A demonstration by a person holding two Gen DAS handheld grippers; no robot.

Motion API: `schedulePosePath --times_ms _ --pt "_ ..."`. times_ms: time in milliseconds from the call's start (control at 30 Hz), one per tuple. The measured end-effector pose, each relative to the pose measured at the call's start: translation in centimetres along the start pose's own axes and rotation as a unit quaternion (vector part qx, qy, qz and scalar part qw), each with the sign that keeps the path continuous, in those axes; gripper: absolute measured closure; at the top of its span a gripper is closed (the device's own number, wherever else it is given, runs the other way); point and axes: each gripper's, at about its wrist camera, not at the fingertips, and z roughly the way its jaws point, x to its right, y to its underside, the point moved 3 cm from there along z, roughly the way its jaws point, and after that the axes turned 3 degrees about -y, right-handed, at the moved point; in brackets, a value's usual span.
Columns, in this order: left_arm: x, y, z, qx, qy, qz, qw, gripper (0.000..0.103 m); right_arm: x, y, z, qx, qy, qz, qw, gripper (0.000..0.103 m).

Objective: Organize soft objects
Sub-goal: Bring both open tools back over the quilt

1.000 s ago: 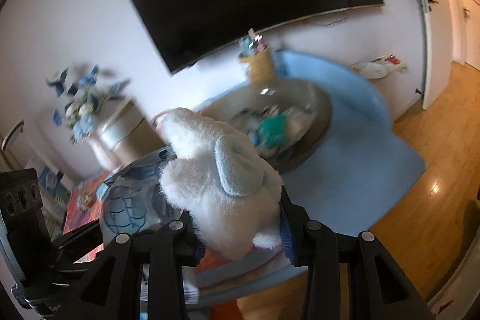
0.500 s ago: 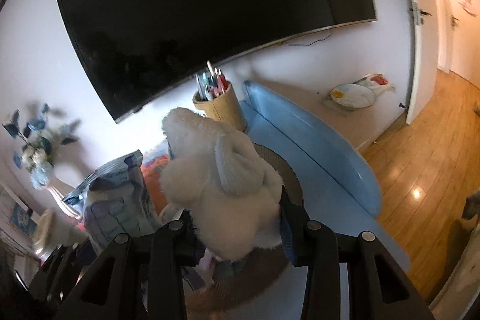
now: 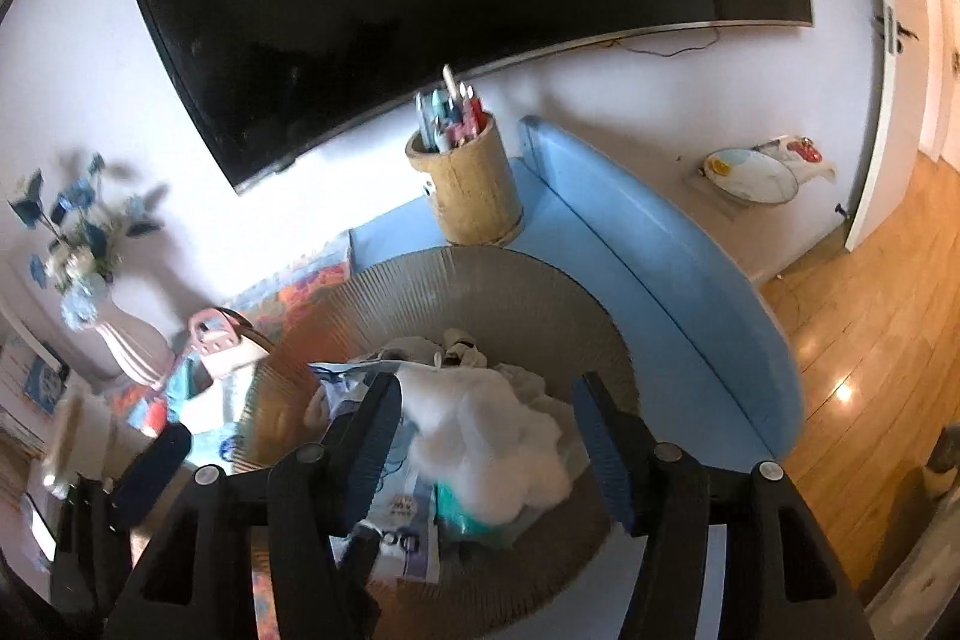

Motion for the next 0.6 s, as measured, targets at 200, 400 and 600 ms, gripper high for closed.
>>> schedulePosePath --times_ms 200,400,600 --pt "-0.5 0.6 -5.8 0.027 0.026 -0.003 0.9993 0.014 -0.2 1.7 -5.0 0.030 -0.021 0.016 0.999 0.045" --pt "-4.5 2.0 -10.2 0.020 0.052 -0.028 0.9980 0.014 -3.3 5.2 -9.0 0.054 -0.059 0.002 0.997 0.045" --pt "-12.2 5.7 -13.6 -0.006 0.065 -0.089 0.9938 0.014 -10.6 12.0 -9.5 0.040 -0.135 -0.113 0.984 0.044"
